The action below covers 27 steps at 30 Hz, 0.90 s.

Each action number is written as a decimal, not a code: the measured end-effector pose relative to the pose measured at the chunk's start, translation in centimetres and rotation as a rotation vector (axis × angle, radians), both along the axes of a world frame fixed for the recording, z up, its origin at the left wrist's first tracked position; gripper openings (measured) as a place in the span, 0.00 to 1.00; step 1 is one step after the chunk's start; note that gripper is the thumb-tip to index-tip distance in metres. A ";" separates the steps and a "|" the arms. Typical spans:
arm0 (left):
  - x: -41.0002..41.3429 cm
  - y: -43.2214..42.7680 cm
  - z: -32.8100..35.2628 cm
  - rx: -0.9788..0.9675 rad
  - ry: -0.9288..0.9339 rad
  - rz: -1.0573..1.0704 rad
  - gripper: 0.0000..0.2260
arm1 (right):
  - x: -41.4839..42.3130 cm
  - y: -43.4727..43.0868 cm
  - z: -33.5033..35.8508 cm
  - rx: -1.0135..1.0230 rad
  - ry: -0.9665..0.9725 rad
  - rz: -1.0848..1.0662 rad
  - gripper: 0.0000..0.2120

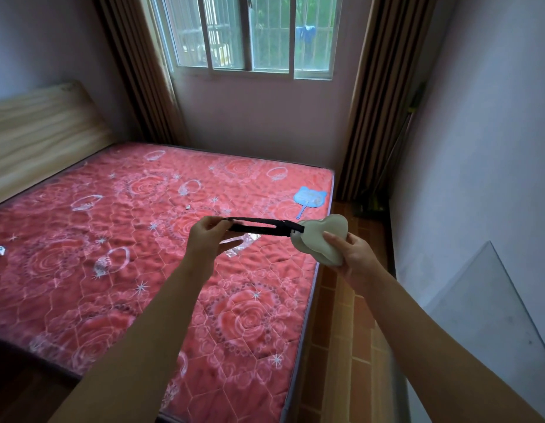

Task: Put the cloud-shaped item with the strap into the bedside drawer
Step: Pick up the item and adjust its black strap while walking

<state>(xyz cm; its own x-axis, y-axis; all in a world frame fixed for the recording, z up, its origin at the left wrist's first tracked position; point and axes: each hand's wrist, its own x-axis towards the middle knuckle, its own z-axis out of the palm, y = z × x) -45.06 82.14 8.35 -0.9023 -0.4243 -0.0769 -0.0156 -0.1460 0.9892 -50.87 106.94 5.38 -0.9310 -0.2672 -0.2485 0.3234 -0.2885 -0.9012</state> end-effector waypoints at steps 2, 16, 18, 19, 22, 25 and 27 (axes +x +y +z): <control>0.3 -0.9 -0.3 0.058 -0.014 0.045 0.05 | 0.0 0.1 0.0 -0.005 -0.009 0.012 0.20; 3.0 -0.3 -0.1 -0.182 -0.230 -0.417 0.22 | 0.6 -5.5 0.9 -0.008 -0.043 0.142 0.19; 3.3 -0.4 0.0 -0.176 -0.225 -0.442 0.23 | 0.8 -6.4 1.0 -0.019 -0.028 0.177 0.19; 3.5 -0.5 -0.1 -0.184 -0.229 -0.446 0.21 | 0.9 -6.8 1.0 -0.020 -0.022 0.193 0.20; 4.0 -0.6 -0.5 -0.201 -0.236 -0.364 0.15 | 1.6 -8.2 1.3 -0.027 -0.021 0.236 0.19; 4.2 -1.1 -1.4 -0.205 -0.207 -0.182 0.14 | 2.1 -9.4 1.4 -0.030 -0.016 0.255 0.18; 4.5 -1.8 -1.9 -0.212 -0.149 -0.095 0.14 | 2.4 -9.9 1.4 -0.031 -0.020 0.250 0.18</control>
<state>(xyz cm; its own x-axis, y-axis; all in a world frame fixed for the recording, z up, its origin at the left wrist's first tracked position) -40.56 80.30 6.46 -0.9243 -0.3586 -0.1305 -0.1673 0.0733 0.9832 -48.51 97.02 6.79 -0.8303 -0.4962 -0.2538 0.4054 -0.2252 -0.8860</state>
